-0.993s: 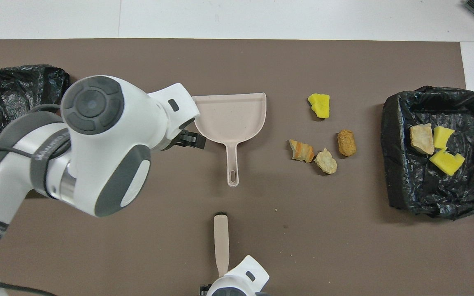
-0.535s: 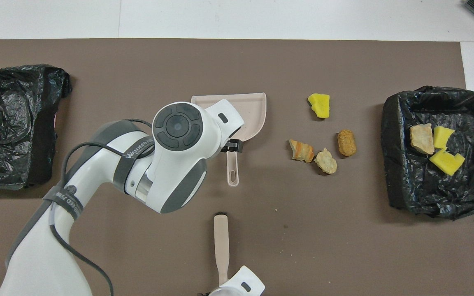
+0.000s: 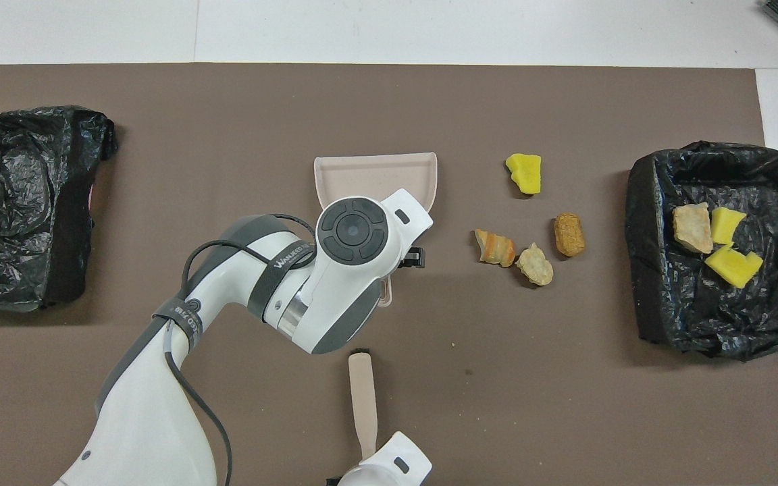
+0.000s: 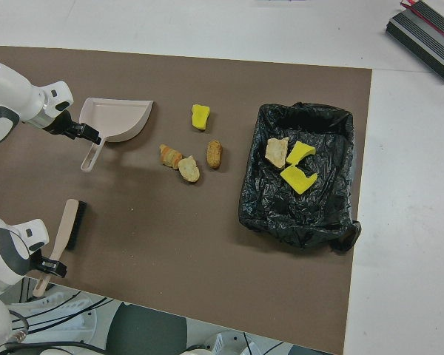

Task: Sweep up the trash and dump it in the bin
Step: 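Move the dustpan toward the crusts while the right gripper grasps the brush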

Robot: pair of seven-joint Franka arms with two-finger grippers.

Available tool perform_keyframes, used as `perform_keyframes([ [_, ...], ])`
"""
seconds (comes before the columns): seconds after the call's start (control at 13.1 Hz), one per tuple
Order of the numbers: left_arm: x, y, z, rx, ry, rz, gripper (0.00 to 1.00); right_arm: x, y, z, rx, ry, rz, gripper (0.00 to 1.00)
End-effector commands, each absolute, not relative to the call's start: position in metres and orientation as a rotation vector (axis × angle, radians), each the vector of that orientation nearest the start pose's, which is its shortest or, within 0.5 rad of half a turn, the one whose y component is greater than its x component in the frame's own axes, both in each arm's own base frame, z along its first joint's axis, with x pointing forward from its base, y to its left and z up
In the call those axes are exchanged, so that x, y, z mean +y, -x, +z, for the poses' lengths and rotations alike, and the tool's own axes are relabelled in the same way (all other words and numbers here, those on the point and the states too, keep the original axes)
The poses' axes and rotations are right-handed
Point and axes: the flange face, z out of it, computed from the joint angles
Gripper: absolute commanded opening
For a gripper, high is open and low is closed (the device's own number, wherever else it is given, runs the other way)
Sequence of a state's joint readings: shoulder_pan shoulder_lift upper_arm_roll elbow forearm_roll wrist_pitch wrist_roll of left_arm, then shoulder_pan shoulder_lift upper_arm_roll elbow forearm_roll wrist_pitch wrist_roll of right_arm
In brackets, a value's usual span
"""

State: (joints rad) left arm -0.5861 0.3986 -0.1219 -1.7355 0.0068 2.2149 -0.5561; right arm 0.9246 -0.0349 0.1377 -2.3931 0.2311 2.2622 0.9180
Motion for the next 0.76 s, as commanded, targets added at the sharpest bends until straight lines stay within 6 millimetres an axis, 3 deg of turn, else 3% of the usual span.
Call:
perform_keyframes([
  [0.0, -0.423, -0.501, 0.354, 0.223, 3.192, -0.078, 0.86, 0.428, -0.242, 0.322, 0.067, 3.089, 0.303, 0.00],
  [0.15, -0.422, -0.501, 0.355, 0.225, 3.190, -0.074, 0.61, 0.416, -0.259, 0.325, 0.127, 3.088, 0.305, 0.00],
  [0.23, -0.422, -0.503, 0.358, 0.228, 3.193, -0.082, 0.34, 0.410, -0.265, 0.330, 0.152, 3.086, 0.304, 0.00],
  [0.31, -0.423, -0.504, 0.359, 0.232, 3.194, -0.084, 0.17, 0.399, -0.275, 0.337, 0.192, 3.089, 0.321, 0.00],
  [0.38, -0.422, -0.504, 0.362, 0.237, 3.194, -0.093, 0.15, 0.388, -0.283, 0.342, 0.219, 3.095, 0.341, 0.00],
  [0.46, -0.418, -0.509, 0.369, 0.228, 3.195, -0.101, 0.05, 0.381, -0.285, 0.350, 0.226, 3.104, 0.360, 0.00],
  [0.53, -0.415, -0.513, 0.375, 0.236, 3.182, -0.109, 0.01, 0.369, -0.290, 0.355, 0.252, 3.125, 0.392, 0.00],
  [0.69, -0.408, -0.515, 0.387, 0.339, 3.133, -0.133, 0.00, 0.341, -0.306, 0.360, 0.344, 3.143, 0.466, 0.00],
])
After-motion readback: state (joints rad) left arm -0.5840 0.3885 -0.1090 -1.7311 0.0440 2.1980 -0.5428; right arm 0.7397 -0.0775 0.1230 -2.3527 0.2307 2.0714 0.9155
